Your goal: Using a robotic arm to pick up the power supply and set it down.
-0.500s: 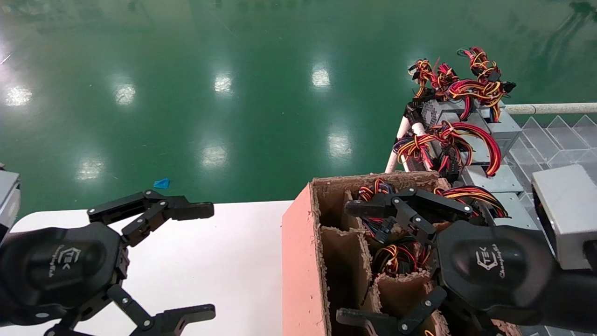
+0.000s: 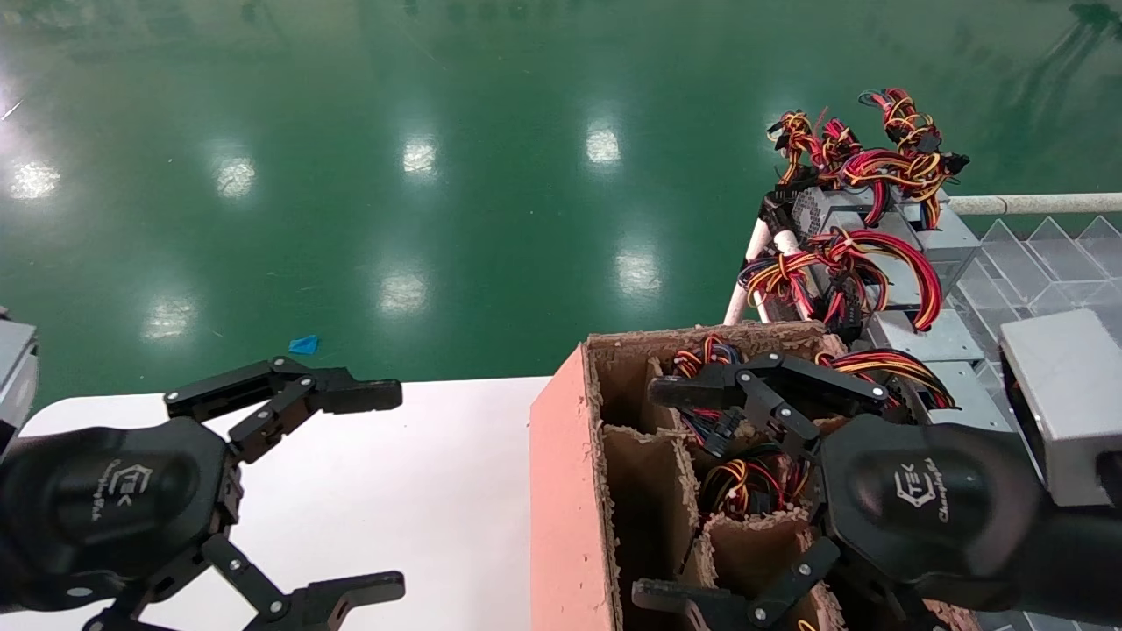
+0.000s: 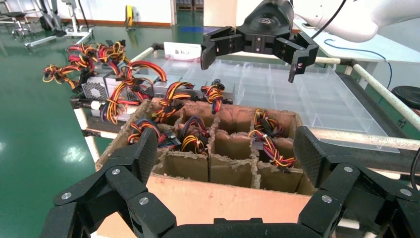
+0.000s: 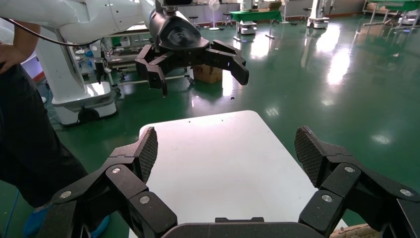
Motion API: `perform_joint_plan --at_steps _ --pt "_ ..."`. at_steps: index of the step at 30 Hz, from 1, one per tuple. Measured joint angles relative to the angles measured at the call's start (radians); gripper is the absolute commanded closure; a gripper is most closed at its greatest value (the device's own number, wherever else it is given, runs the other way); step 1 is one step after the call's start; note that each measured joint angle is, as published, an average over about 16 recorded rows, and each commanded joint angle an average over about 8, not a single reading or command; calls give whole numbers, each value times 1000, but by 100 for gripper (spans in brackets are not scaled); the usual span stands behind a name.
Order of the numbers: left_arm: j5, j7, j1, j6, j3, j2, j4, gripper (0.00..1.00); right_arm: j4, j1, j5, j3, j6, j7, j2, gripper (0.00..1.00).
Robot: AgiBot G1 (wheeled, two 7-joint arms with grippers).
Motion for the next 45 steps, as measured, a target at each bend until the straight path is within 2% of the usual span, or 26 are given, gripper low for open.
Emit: perform_joint_plan --at_steps 12,13,20,21,29,35,36,37,43,44,45 --pt "0 0 0 0 0 0 0 0 0 0 0 0 0 0 0 0" --pt "0 0 0 0 0 0 0 3 0 0 0 0 0 0 0 0" --pt "0 0 0 0 0 0 0 91 2 2 -23 1 20 -2 11 0" --pt "0 0 0 0 0 0 0 100 3 3 -32 0 29 -2 13 0" --pt "0 0 0 0 0 0 0 100 4 16 -168 -15 160 8 28 0" --pt "0 0 0 0 0 0 0 100 -47 47 -293 -43 271 18 6 0" --pt "0 0 0 0 0 0 0 100 -61 55 -315 -50 288 21 -1 2" --pt "0 0 0 0 0 0 0 100 -77 63 -335 -57 303 24 -10 10" --pt "0 0 0 0 0 0 0 100 -198 117 -419 -96 361 42 -73 82" --pt "0 0 0 0 0 0 0 100 -218 125 -430 -102 366 43 -83 93" --pt "0 0 0 0 0 0 0 100 -238 134 -439 -107 371 45 -93 98"
